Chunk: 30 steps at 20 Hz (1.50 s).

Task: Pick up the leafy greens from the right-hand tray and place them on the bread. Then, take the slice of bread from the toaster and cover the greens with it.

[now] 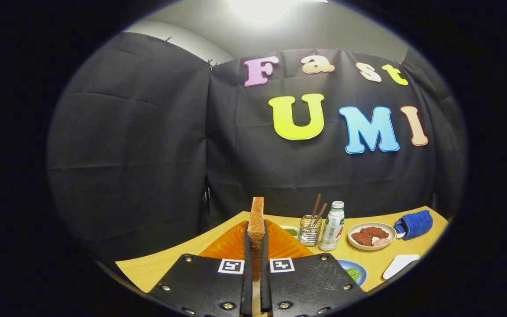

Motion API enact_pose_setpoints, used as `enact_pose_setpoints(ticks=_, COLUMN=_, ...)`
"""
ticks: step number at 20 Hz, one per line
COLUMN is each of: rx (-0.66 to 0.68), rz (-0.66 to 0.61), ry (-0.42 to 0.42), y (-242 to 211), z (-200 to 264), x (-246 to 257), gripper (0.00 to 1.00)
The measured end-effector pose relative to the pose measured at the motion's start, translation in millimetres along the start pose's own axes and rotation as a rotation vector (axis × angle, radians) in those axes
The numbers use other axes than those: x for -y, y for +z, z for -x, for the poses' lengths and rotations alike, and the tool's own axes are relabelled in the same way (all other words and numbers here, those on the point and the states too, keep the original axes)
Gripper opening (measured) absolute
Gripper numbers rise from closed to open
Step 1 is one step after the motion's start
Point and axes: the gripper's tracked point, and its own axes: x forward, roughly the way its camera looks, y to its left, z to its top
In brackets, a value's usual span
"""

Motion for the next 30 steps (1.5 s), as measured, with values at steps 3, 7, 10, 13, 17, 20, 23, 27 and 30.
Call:
enact_pose_setpoints(ticks=3, rx=0.002, rz=0.034, ry=0.001, y=0.9, z=15.8, x=13.6, gripper=0.07)
enact_pose_setpoints(ticks=7, rx=-0.038, rz=0.024, ry=-0.009, y=-21.5, z=27.2, x=37.8, gripper=0.07)
enact_pose_setpoints(ticks=10, rx=-0.068, rz=0.003, ry=-0.038, y=-37.5, z=30.2, x=61.5, gripper=0.07)
enact_pose_setpoints(ticks=13, rx=-0.097, rz=-0.018, ry=-0.067, y=-51.4, z=34.3, x=84.8, gripper=0.07)
enact_pose_setpoints(ticks=17, rx=-0.142, rz=-0.025, ry=-0.088, y=-79.9, z=32.5, x=103.9, gripper=0.07)
enact_pose_setpoints(ticks=20, rx=-0.167, rz=-0.053, ry=-0.073, y=-99.7, z=27.3, x=106.8, gripper=0.07)
enact_pose_setpoints(ticks=23, rx=-0.184, rz=-0.074, ry=-0.055, y=-110.5, z=24.7, x=106.5, gripper=0.07)
enact_pose_setpoints(ticks=27, rx=-0.196, rz=-0.100, ry=-0.019, y=-120.4, z=20.0, x=98.4, gripper=0.07)
enact_pose_setpoints(ticks=30, rx=-0.205, rz=-0.101, ry=0.004, y=-130.2, z=18.6, x=92.0, gripper=0.07)
